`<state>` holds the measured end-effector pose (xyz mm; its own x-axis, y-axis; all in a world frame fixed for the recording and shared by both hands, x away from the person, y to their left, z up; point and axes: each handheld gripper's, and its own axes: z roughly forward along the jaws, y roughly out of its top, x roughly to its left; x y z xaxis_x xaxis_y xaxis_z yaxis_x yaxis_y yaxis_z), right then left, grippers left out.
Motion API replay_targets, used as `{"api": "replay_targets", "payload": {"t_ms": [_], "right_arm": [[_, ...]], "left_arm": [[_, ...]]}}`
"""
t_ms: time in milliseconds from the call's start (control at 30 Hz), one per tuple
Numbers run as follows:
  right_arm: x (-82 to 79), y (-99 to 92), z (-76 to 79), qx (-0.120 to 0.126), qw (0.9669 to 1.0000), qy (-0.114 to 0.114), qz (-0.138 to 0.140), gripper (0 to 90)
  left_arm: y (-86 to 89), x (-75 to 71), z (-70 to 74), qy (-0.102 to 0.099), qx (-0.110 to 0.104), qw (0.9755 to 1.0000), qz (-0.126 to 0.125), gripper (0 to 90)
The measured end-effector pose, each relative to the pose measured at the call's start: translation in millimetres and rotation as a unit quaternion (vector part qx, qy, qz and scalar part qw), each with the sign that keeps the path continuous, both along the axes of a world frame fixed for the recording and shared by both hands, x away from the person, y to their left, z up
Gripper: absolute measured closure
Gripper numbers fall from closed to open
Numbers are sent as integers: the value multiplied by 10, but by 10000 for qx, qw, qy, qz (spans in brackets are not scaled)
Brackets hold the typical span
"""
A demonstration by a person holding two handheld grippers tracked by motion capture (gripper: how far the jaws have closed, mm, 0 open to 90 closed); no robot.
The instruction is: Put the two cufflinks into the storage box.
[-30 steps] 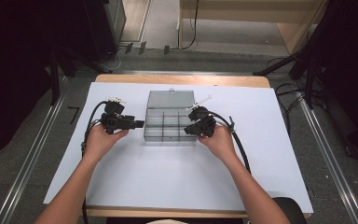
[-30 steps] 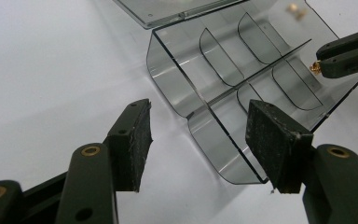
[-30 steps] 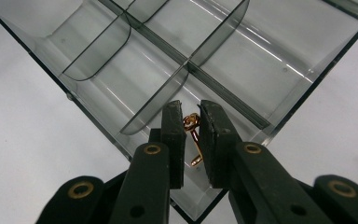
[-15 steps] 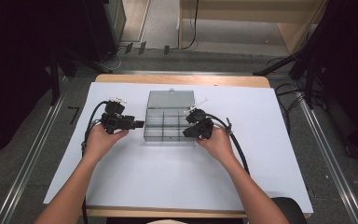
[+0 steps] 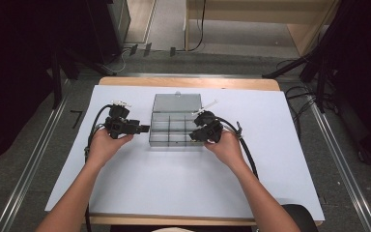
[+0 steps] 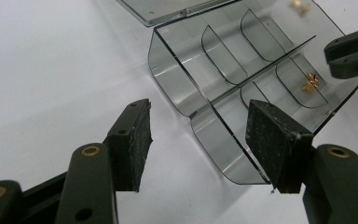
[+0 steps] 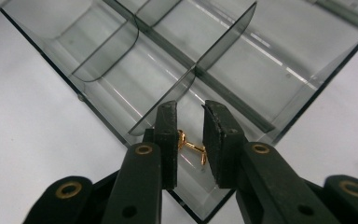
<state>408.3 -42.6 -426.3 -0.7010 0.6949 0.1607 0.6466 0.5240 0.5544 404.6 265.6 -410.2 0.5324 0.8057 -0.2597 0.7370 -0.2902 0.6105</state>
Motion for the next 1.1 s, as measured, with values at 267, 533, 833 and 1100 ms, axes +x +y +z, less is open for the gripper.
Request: {"api": "replay_targets", "payload": {"t_ms": [267, 533, 833, 1100], "right_arm": [[12, -126, 112, 96, 9998, -149, -88, 722], [62, -303, 177, 162, 9992, -200, -313, 698], [122, -446, 173, 139, 9984, -164, -528, 675], [185, -539, 131, 73, 9969, -106, -772, 650]], "left_arm": [[-9, -4, 4, -14, 7, 10000, -25, 415], [-5, -3, 6, -17, 27, 10000, -34, 415], [0, -1, 4, -13, 33, 10000, -32, 415], [5, -7, 27, -29, -2, 10000, -50, 413]]}}
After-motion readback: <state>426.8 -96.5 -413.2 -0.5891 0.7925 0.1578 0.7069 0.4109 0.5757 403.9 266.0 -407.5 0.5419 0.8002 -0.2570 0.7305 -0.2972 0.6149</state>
